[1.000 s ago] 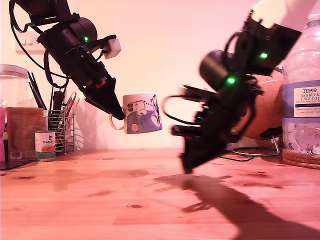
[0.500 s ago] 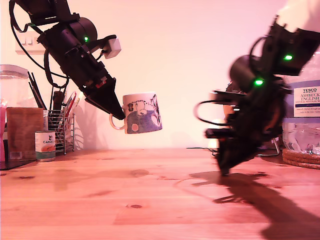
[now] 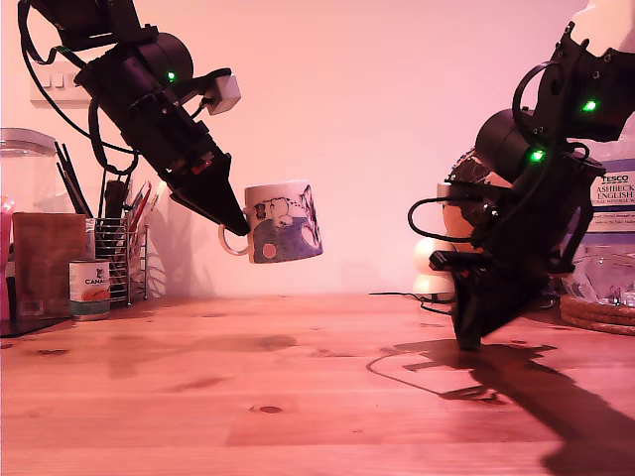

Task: Lift the coffee cup and remove the coffee capsule that is hidden under it

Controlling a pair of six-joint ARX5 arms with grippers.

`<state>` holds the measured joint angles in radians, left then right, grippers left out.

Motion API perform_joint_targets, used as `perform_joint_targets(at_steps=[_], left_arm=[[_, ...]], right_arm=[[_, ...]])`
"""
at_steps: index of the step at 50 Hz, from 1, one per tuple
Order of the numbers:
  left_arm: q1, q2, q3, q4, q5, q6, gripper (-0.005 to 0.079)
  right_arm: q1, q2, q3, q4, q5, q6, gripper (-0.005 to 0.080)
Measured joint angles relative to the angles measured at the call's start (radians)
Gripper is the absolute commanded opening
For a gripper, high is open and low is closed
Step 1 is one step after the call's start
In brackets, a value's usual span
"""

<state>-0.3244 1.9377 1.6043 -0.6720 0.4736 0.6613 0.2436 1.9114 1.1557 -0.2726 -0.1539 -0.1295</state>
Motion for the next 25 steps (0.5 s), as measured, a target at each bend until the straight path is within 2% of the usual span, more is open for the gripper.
perform_joint_targets(at_steps=[25], left_arm=[[0.000, 0.000, 0.000, 0.000, 0.000, 0.000, -0.0024]], right_arm=[[0.000, -0.001, 0.000, -0.054, -0.038, 0.001, 0.0361]])
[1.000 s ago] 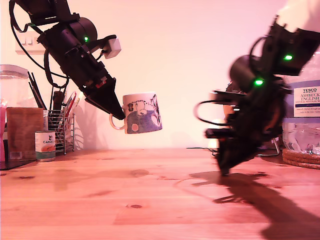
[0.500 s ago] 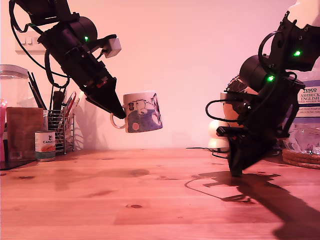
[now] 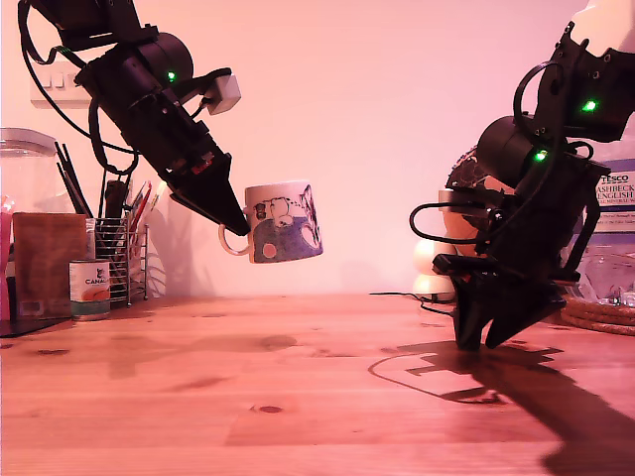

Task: Lift the coffee cup and remove the coffee capsule that is hidden under it

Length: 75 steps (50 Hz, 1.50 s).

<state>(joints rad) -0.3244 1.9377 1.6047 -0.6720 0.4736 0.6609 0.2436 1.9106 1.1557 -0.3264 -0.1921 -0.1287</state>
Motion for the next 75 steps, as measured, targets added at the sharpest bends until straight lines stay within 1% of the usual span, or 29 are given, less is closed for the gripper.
perform_joint_targets(at_steps=[6, 16, 22, 29, 37, 39, 41, 44, 46, 47, 48, 50, 56, 75], left_arm=[[0.000, 0.000, 0.000, 0.000, 0.000, 0.000, -0.0024], [0.000, 0.000, 0.000, 0.000, 0.000, -0.022, -0.0024], [0.000, 0.000, 0.000, 0.000, 0.001, -0.023, -0.0024], [0.000, 0.000, 0.000, 0.000, 0.001, -0.023, -0.0024], [0.000, 0.000, 0.000, -0.001, 0.005, -0.023, -0.0024], [0.000, 0.000, 0.000, -0.002, 0.014, -0.023, -0.0024], [0.000, 0.000, 0.000, -0.003, 0.022, -0.023, -0.0024], [-0.001, 0.000, 0.000, -0.005, 0.026, -0.023, -0.0024], [-0.002, 0.000, 0.000, -0.005, 0.026, -0.023, -0.0024], [-0.002, 0.000, 0.000, -0.005, 0.027, -0.023, -0.0024], [-0.003, 0.000, 0.000, -0.005, 0.027, -0.023, -0.0024], [-0.004, 0.000, 0.000, -0.003, 0.028, -0.023, -0.0024], [-0.011, 0.000, 0.000, 0.000, 0.028, -0.023, -0.0024], [-0.043, 0.000, 0.000, 0.021, 0.026, -0.022, -0.0024]], right_arm=[[0.000, -0.021, 0.000, -0.009, -0.008, 0.000, 0.0366], [0.000, -0.161, 0.000, -0.014, -0.008, 0.000, 0.0376], [0.000, -0.233, 0.000, -0.046, -0.008, 0.000, 0.0375], [0.000, -0.264, 0.000, -0.105, -0.007, -0.001, 0.0375], [0.000, -0.288, 0.000, -0.135, -0.007, -0.001, 0.0372], [0.000, -0.302, 0.000, -0.145, -0.008, -0.001, 0.0347], [0.000, -0.319, 0.000, -0.152, -0.008, 0.000, 0.0284], [0.000, -0.348, 0.000, -0.158, -0.008, 0.000, 0.0134], [0.000, -0.370, 0.000, -0.160, -0.008, -0.001, -0.0007], [0.000, -0.379, 0.000, -0.160, -0.008, -0.001, -0.0022], [0.000, -0.389, 0.000, -0.160, -0.008, -0.001, -0.0001], [0.000, -0.404, 0.000, -0.160, -0.007, -0.001, -0.0014], [0.000, -0.431, 0.000, -0.160, -0.007, -0.001, -0.0013], [0.000, -0.432, 0.000, -0.161, -0.007, -0.001, -0.0013]])
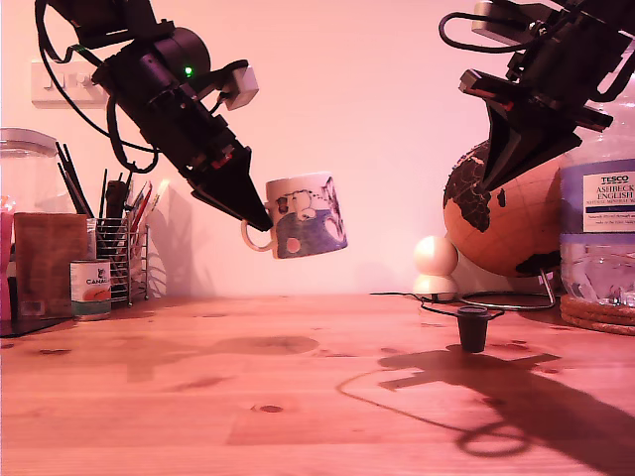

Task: Lift the coffee cup and remove the coffee capsule that is hidden under it

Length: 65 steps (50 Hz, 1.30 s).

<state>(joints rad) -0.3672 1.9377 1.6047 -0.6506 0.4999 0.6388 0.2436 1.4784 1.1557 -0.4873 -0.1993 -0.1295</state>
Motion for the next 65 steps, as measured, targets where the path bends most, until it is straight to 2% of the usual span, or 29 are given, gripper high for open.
perform_joint_targets(at_steps=[16, 40, 65], left_arm=[[-0.017, 0.005, 0.000, 0.029, -0.003, 0.000, -0.0024], [-0.026, 0.116, 0.002, 0.053, -0.027, 0.017, -0.0024], [-0.050, 0.181, 0.002, 0.026, -0.065, 0.035, -0.0024]], right_arm=[[0.000, 0.000, 0.000, 0.010, 0.000, 0.000, -0.0013], [-0.001, 0.000, 0.000, 0.019, 0.000, 0.000, -0.0013], [-0.001, 0.000, 0.000, 0.042, 0.000, 0.000, -0.0013]])
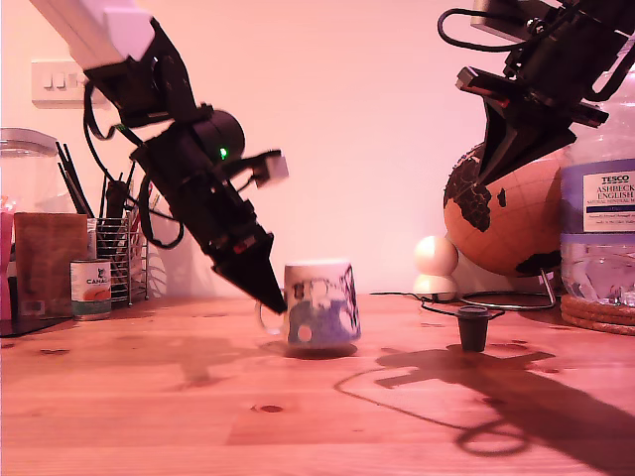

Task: Lift the coffee cup and remove the coffee capsule that is hidden under it

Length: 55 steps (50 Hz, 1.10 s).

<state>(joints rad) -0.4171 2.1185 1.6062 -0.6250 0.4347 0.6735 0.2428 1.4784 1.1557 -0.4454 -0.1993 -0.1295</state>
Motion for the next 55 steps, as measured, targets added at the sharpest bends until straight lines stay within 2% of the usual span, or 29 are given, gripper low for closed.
perform_joint_targets(at_steps=[34, 37, 45, 55], left_arm=[[0.000, 0.006, 0.000, -0.026, -0.025, 0.000, -0.0023], [0.000, 0.006, 0.000, -0.028, -0.024, 0.000, 0.0018], [0.000, 0.006, 0.000, -0.037, -0.024, 0.000, 0.0215], [0.000, 0.006, 0.001, -0.064, -0.020, 0.000, 0.0240]], right_arm=[[0.000, 0.000, 0.000, 0.009, 0.000, 0.000, -0.0013], [0.000, 0.000, 0.000, 0.013, 0.000, 0.000, -0.0013], [0.000, 0.000, 0.000, 0.024, 0.000, 0.000, -0.0013], [0.000, 0.000, 0.000, 0.026, 0.000, 0.000, -0.0013]])
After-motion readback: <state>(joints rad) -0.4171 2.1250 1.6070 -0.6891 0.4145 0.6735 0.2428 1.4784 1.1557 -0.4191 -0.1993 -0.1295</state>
